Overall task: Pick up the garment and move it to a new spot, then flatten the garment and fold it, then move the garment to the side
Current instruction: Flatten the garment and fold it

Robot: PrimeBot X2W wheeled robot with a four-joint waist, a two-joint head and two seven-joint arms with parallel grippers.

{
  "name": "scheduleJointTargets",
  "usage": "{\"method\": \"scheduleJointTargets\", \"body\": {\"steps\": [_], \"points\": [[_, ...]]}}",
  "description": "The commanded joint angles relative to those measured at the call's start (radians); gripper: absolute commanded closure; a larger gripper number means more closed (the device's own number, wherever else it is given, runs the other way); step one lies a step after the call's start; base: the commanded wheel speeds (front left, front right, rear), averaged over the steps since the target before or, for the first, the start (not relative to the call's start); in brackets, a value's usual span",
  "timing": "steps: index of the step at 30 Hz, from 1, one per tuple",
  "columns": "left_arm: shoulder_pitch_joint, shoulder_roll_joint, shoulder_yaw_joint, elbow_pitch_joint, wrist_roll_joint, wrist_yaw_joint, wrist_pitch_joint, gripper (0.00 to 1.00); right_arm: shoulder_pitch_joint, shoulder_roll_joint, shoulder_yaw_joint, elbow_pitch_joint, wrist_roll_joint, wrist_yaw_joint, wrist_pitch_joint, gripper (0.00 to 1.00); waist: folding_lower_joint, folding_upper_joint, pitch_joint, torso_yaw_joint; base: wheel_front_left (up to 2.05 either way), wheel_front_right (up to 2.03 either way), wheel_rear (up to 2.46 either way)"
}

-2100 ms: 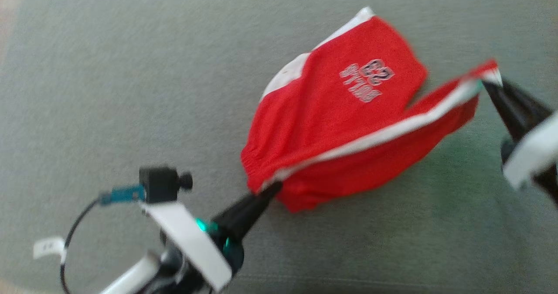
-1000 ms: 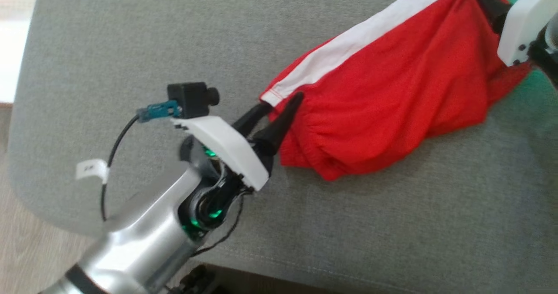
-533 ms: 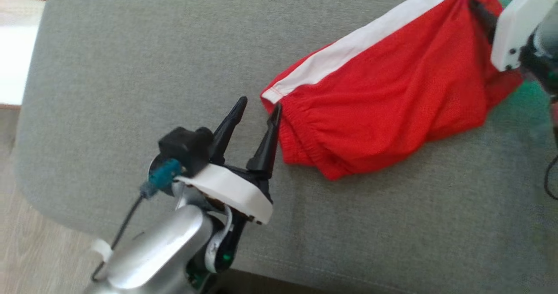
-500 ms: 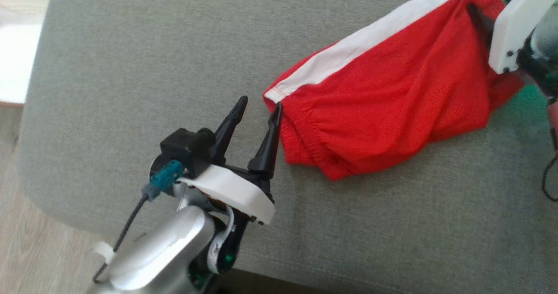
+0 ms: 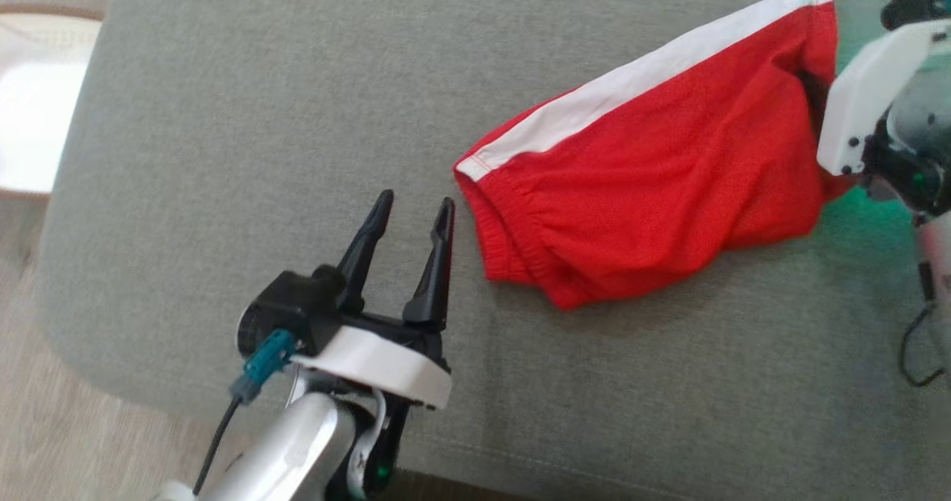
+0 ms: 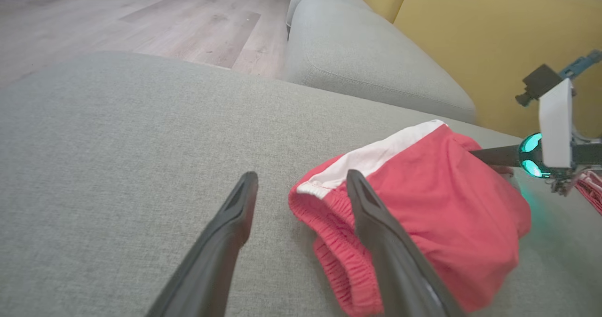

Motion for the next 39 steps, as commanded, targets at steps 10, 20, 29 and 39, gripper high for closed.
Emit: {"method": "scheduleJointTargets", "body": {"steps": [10, 20, 29, 39], "points": [[0.151, -0.046, 0.183, 0.002, 0.148, -0.102, -0.012, 0.0, 0.189, 0.028, -0.315, -0.033, 0.051, 0.007, -0.066, 1.0, 0.0, 0.0, -0.133, -0.123, 0.0, 0.0, 0.0], [0.222, -0.123, 0.271, 0.054, 0.223, -0.196, -0.012, 0.0, 0.178, 0.037, -0.474, -0.166, -0.046, 0.007, -0.044, 1.0, 0.0, 0.0, -0.146, -0.127, 0.0, 0.0, 0.0], [0.218, -0.163, 0.283, 0.085, 0.251, -0.248, -0.012, 0.0, 0.173, 0.269, -0.215, -0.305, -0.087, 0.007, 0.016, 1.0, 0.0, 0.0, -0.119, -0.094, 0.0, 0.0, 0.0], [0.213, -0.169, 0.299, 0.113, 0.243, -0.252, -0.012, 0.0, 0.217, 0.327, -0.078, -0.155, -0.129, 0.007, -0.128, 1.0, 0.0, 0.0, -0.133, -0.048, 0.0, 0.0, 0.0]]}}
